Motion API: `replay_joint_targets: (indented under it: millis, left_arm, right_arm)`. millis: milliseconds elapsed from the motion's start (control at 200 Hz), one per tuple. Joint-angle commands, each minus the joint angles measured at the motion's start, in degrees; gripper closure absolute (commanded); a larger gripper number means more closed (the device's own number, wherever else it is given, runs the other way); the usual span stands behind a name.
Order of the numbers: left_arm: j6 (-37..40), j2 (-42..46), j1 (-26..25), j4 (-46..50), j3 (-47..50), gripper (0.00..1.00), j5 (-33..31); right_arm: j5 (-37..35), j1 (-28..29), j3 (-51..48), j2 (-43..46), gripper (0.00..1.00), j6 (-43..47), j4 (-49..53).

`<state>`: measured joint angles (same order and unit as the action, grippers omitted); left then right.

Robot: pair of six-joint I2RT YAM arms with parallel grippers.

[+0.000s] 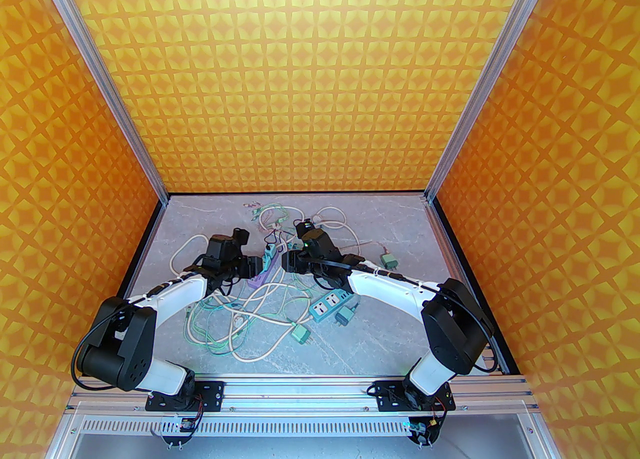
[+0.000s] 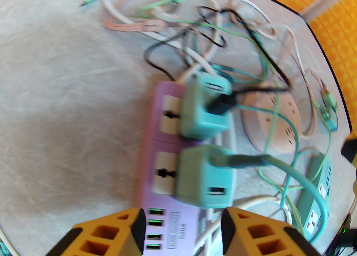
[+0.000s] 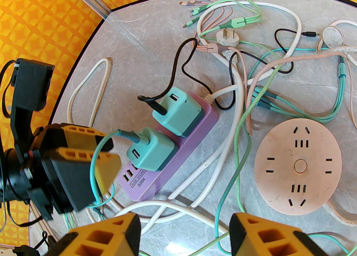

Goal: Pull the plug off the socket

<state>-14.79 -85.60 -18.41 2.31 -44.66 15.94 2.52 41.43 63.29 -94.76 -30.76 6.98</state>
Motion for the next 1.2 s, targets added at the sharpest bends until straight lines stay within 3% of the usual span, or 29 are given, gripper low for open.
replay_joint_targets:
  millis: [0, 275, 590, 750, 830, 1030, 1195]
  left_arm:
    - [3.22, -0.62, -0.92, -0.58, -0.72, 0.50, -0.81]
    - [6.73, -4.51, -3.85, 1.00, -5.11, 0.44, -2.17]
    - [9.99, -10.29, -5.56, 1.27, -9.06, 0.48, -7.98]
    - [11.26, -11.25, -6.25, 1.21, -9.18, 0.58, -10.12]
    - [11.66, -11.08, -6.41, 0.94, -8.80, 0.70, -10.66]
    - [11.84, -10.72, -6.79, 1.29, -8.51, 0.79, -10.96]
    - [12.19, -10.73, -7.42, 1.73, -8.60, 0.80, -11.02]
  right_arm:
    - [0.10, -0.21, -0.49, -0.28, 0.42, 0.23, -0.81]
    - [1.11, -0.20, 0.10, -1.27, 0.42, -0.17, -0.67]
    - [2.55, -0.30, -0.01, -2.35, 0.43, -1.00, -1.42]
    - [3.75, -0.81, 1.38, -3.65, 0.47, -1.42, -1.62]
    - [4.70, -1.40, 2.66, -5.07, 0.48, -1.88, -2.01]
    - [10.69, -3.68, 8.34, -12.61, 0.52, -5.09, -4.54]
    - [13.23, -4.16, 14.47, -19.31, 0.72, -7.25, -5.48]
